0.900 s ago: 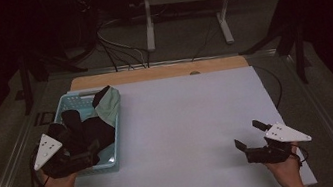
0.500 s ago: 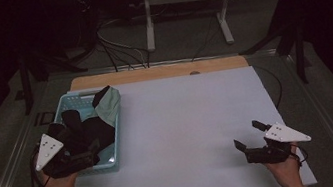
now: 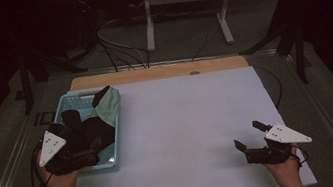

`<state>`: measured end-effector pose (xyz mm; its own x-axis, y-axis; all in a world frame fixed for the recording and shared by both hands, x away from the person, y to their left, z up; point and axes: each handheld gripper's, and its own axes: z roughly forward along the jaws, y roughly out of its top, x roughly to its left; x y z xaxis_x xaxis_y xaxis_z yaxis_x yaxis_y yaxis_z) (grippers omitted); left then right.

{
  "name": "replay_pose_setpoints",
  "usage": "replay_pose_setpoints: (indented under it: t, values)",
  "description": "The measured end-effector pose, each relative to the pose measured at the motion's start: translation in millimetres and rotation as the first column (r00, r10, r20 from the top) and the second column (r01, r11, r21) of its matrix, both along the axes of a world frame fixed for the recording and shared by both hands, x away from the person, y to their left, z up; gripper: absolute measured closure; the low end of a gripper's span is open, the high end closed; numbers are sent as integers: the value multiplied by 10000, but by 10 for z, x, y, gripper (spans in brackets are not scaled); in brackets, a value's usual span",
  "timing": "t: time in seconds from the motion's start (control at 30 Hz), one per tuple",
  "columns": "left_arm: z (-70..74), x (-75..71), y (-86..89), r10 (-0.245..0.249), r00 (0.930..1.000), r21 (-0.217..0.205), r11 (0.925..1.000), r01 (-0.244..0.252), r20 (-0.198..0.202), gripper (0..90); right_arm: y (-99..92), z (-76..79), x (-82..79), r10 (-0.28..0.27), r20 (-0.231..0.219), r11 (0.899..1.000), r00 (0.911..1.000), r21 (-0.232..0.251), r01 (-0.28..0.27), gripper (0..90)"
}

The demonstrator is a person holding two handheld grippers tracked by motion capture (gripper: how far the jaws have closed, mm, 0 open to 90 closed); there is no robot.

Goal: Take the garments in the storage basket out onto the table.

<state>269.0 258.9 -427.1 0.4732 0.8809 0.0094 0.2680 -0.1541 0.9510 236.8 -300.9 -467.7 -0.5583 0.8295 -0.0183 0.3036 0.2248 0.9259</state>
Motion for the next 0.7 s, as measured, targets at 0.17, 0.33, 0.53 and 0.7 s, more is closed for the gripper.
replay_pose_setpoints:
  t: [0.17,0.33,0.53,0.7]
  values:
    - [27,47,10,5,9999,-23,10000,-5,-146,3,5,-6,5,-53,-19,10000,10000,-8,53,74]
    - [37,91,31,1,9995,87,10000,1,-317,3,6,-7,4,-70,-26,10000,10000,-17,70,74]
    - [46,131,44,-28,9989,257,9997,40,-462,3,7,-9,5,-62,-42,10000,10000,-32,62,74]
    - [62,166,48,-62,9986,344,9994,80,-529,3,7,-9,6,-53,-48,10000,10000,-33,53,75]
